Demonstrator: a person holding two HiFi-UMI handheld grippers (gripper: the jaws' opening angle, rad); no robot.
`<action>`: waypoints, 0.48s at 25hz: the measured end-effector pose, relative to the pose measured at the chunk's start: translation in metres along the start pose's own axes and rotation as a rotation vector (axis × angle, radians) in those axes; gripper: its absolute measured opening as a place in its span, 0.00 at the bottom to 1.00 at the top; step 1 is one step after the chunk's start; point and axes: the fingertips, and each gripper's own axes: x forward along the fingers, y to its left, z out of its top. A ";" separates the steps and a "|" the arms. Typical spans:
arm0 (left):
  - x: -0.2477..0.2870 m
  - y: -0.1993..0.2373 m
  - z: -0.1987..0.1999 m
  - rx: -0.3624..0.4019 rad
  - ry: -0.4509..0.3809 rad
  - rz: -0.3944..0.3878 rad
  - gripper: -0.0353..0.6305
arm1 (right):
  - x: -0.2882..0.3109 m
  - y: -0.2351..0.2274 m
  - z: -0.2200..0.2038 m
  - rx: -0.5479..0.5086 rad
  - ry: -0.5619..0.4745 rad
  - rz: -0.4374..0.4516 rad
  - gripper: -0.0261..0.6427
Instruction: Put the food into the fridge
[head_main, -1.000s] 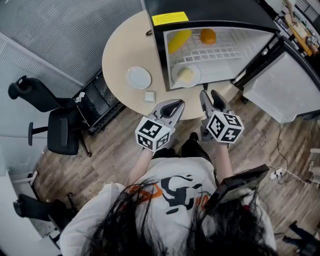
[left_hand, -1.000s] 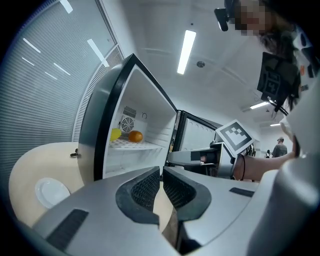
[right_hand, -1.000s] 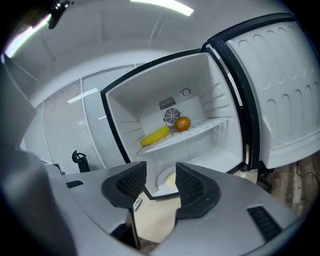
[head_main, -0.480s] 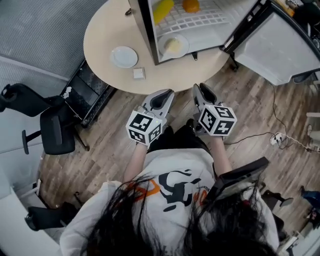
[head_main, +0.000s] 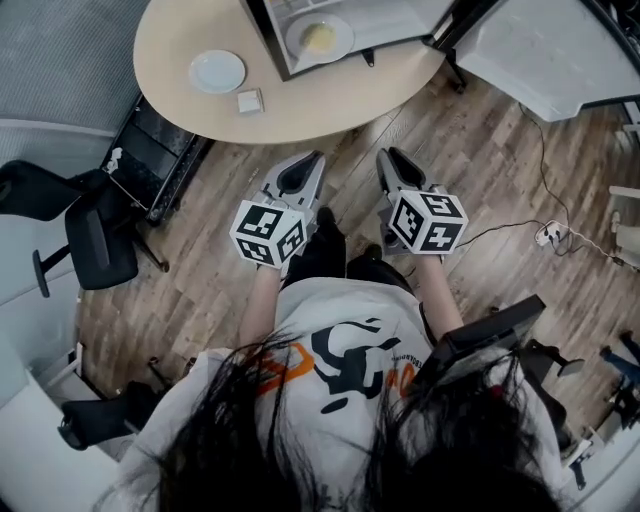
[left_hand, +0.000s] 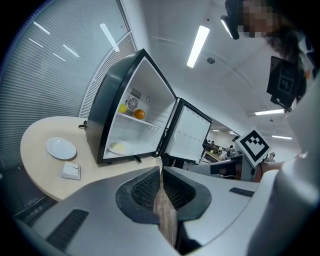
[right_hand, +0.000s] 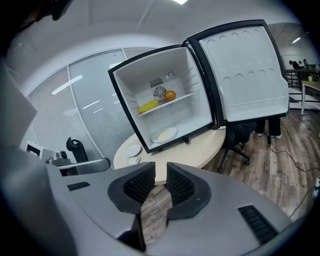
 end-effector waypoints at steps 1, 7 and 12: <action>0.000 -0.003 -0.002 -0.001 -0.001 0.004 0.08 | -0.003 -0.001 -0.003 0.000 0.003 0.005 0.16; 0.002 -0.036 -0.004 0.017 -0.023 0.024 0.08 | -0.030 -0.012 -0.016 -0.009 0.008 0.041 0.15; -0.002 -0.083 -0.009 0.040 -0.041 0.033 0.08 | -0.065 -0.029 -0.022 -0.017 -0.004 0.066 0.14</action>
